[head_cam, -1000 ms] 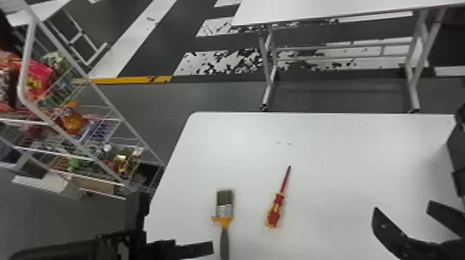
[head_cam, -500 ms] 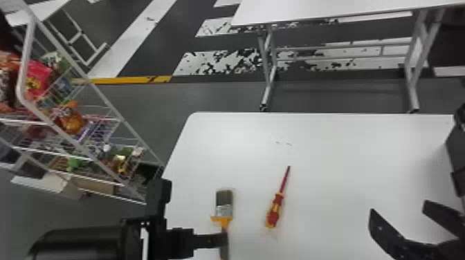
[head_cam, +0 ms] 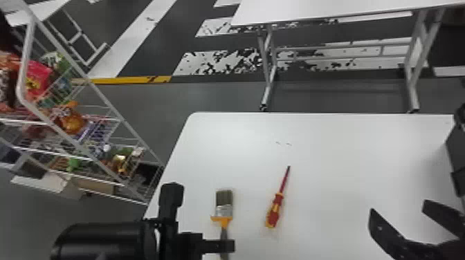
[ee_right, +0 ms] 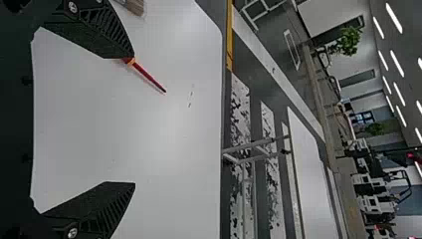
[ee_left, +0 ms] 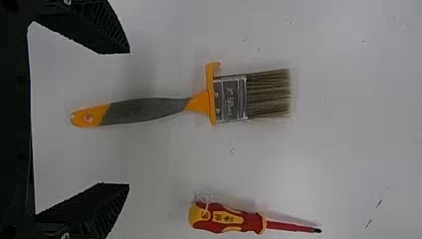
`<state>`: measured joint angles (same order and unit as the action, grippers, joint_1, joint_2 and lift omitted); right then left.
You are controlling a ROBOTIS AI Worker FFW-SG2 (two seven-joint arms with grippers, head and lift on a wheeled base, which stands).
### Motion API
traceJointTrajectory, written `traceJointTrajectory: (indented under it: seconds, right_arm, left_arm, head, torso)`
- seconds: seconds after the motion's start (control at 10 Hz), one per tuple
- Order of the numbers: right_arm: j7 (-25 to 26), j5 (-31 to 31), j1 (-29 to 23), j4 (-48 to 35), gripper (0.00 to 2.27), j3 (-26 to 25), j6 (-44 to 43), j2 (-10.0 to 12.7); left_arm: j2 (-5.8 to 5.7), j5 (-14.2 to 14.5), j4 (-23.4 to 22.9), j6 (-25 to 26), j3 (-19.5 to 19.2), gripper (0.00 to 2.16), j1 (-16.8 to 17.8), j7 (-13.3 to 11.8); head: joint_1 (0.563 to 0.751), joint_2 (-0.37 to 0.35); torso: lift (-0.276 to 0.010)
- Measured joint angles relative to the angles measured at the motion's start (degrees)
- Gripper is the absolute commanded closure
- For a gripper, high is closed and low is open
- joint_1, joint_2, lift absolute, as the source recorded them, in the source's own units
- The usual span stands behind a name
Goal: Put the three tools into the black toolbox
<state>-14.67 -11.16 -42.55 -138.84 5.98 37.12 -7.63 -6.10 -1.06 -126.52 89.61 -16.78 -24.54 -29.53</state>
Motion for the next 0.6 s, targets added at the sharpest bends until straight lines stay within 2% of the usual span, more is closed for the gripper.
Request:
traceJointTrajectory:
  seconds: [0.6]
  right_arm:
    - [-0.71,-0.25,-0.70,1.02,0.08,0.00,-3.21,-0.01]
  left_arm:
    - [-0.14,-0.88,2.48,0.00,1.05,0.15,3.22,-0.26]
  head:
    - [0.695,0.350]
  torso:
    - [-0.051]
